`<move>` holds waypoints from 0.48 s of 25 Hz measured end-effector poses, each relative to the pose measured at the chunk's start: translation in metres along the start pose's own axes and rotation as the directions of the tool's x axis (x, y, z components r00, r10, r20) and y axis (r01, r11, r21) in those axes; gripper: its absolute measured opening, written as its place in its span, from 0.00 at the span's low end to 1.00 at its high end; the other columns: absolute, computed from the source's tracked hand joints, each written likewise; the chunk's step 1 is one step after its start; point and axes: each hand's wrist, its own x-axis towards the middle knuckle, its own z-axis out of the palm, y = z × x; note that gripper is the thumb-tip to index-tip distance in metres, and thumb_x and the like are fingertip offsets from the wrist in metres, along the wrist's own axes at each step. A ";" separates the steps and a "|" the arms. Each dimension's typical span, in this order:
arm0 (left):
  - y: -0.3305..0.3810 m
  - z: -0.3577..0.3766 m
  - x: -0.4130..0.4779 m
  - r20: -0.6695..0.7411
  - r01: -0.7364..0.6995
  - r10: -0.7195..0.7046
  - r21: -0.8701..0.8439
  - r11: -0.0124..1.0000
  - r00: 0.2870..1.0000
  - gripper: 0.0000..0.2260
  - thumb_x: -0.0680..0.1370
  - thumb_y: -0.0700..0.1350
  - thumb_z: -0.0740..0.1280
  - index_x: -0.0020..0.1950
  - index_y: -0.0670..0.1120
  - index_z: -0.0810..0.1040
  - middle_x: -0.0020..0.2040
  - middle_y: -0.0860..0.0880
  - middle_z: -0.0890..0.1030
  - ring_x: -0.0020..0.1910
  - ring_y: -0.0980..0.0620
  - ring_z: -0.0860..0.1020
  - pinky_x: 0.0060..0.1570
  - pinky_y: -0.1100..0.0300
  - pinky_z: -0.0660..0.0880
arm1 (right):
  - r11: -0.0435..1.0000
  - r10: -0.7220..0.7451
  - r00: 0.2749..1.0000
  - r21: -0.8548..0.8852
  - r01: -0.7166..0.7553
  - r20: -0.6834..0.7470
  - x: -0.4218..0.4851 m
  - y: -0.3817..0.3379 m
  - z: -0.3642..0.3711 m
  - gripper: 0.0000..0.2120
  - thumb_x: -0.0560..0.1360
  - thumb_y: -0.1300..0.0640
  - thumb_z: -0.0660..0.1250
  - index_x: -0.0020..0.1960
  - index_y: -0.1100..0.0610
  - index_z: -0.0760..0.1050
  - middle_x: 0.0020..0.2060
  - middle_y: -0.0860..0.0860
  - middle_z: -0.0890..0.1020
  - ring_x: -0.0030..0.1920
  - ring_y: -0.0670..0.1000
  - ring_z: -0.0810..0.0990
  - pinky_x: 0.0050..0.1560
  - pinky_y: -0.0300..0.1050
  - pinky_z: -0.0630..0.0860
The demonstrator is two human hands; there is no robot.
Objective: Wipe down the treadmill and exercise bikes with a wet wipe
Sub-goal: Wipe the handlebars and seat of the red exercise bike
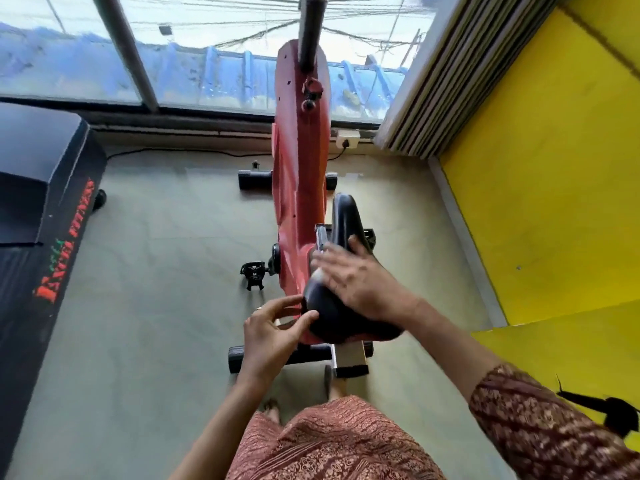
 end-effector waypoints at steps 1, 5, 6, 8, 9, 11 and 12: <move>0.001 0.000 0.000 0.000 0.041 -0.041 -0.010 0.999 0.999 0.12 0.67 0.41 0.78 0.48 0.49 0.82 0.42 0.55 0.83 0.41 0.65 0.81 0.40 0.71 0.76 | 0.995 0.056 0.998 -0.078 -0.059 -0.038 0.012 0.011 -0.008 0.21 0.82 0.52 0.50 0.72 0.57 0.66 0.73 0.51 0.65 0.76 0.49 0.54 0.74 0.50 0.36; 0.003 0.000 -0.003 -0.022 0.151 -0.152 -0.036 0.988 0.988 0.11 0.67 0.43 0.78 0.48 0.46 0.84 0.41 0.53 0.85 0.40 0.63 0.82 0.39 0.73 0.74 | 0.976 -0.081 0.980 -0.184 0.115 0.183 0.037 -0.012 -0.013 0.17 0.82 0.54 0.51 0.58 0.56 0.77 0.56 0.54 0.79 0.64 0.53 0.71 0.74 0.51 0.45; 0.003 0.000 -0.004 -0.019 0.162 -0.163 -0.039 0.986 0.986 0.12 0.67 0.44 0.78 0.48 0.45 0.84 0.41 0.53 0.85 0.40 0.62 0.82 0.39 0.73 0.74 | 0.972 -0.132 0.965 -0.161 0.171 0.227 0.033 -0.018 -0.013 0.17 0.82 0.53 0.51 0.57 0.55 0.77 0.53 0.52 0.80 0.61 0.52 0.73 0.73 0.50 0.42; 0.003 0.000 -0.004 -0.014 0.175 -0.176 -0.042 0.984 0.984 0.12 0.67 0.45 0.78 0.49 0.45 0.84 0.41 0.53 0.85 0.41 0.62 0.82 0.39 0.73 0.74 | 0.960 -0.113 0.970 -0.229 0.163 0.216 0.039 -0.008 -0.022 0.17 0.82 0.53 0.51 0.57 0.54 0.78 0.53 0.50 0.80 0.62 0.50 0.72 0.71 0.52 0.33; 0.004 0.000 -0.004 -0.013 0.180 -0.181 -0.037 0.983 0.983 0.12 0.67 0.45 0.78 0.48 0.46 0.84 0.41 0.53 0.85 0.41 0.63 0.82 0.39 0.73 0.74 | 0.944 -0.063 0.976 -0.305 0.126 0.208 0.044 -0.001 -0.027 0.16 0.82 0.53 0.51 0.56 0.53 0.78 0.54 0.49 0.79 0.64 0.50 0.71 0.71 0.54 0.33; 0.006 0.000 -0.005 -0.010 0.183 -0.183 -0.040 0.982 0.983 0.12 0.67 0.45 0.78 0.49 0.47 0.83 0.42 0.53 0.84 0.41 0.63 0.82 0.41 0.73 0.75 | 0.895 0.003 0.969 -0.432 0.108 0.249 0.051 0.000 -0.029 0.15 0.81 0.54 0.52 0.55 0.54 0.77 0.54 0.50 0.79 0.64 0.53 0.70 0.73 0.57 0.41; 0.006 -0.001 -0.006 0.002 0.178 -0.178 -0.045 0.983 0.984 0.11 0.68 0.44 0.78 0.49 0.47 0.83 0.42 0.53 0.84 0.41 0.63 0.82 0.41 0.72 0.75 | 0.884 -0.001 0.956 -0.446 0.139 0.295 0.052 -0.009 -0.024 0.16 0.80 0.55 0.52 0.54 0.55 0.78 0.54 0.51 0.80 0.62 0.54 0.72 0.73 0.57 0.46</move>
